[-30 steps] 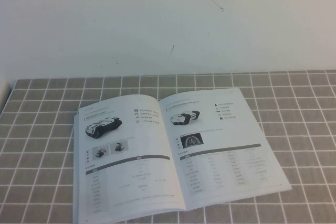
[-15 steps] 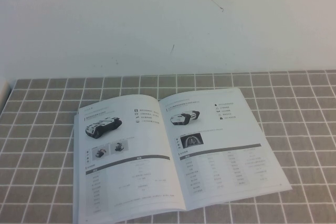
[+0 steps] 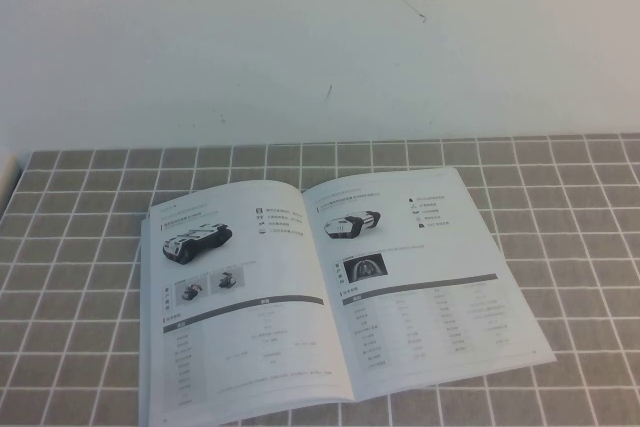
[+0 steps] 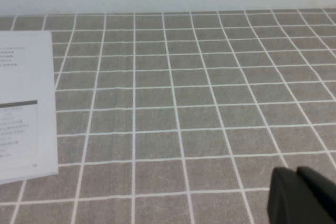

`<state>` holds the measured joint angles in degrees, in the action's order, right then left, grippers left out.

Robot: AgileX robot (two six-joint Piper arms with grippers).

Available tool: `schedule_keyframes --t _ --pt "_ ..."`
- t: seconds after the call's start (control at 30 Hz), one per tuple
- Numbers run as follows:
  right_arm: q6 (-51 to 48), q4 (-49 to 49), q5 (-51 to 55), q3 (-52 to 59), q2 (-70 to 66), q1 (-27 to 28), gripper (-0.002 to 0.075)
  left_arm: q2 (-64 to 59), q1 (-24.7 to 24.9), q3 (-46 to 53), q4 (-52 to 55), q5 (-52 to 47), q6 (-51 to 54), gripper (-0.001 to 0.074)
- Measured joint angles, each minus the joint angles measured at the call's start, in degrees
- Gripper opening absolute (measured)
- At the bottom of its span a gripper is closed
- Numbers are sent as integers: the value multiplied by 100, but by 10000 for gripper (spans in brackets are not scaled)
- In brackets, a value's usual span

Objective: Close book
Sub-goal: 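Close the open booklet and leave it lying on the table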

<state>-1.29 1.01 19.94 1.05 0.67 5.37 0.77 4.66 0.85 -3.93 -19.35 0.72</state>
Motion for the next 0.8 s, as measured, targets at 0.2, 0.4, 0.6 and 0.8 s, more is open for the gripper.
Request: schedule_keyframes --t 0.2,0.4,0.6,0.8 --pt "0 0 0 0 0 0 -3 0 0 0 0 0 0 -3" --pt "0 0 0 0 0 0 -3 0 0 0 71 0 26 -3" --pt "0 0 0 0 0 0 -3 0 0 0 193 0 50 -3" --pt "0 0 0 0 0 0 -3 0 0 0 232 11 67 -3"
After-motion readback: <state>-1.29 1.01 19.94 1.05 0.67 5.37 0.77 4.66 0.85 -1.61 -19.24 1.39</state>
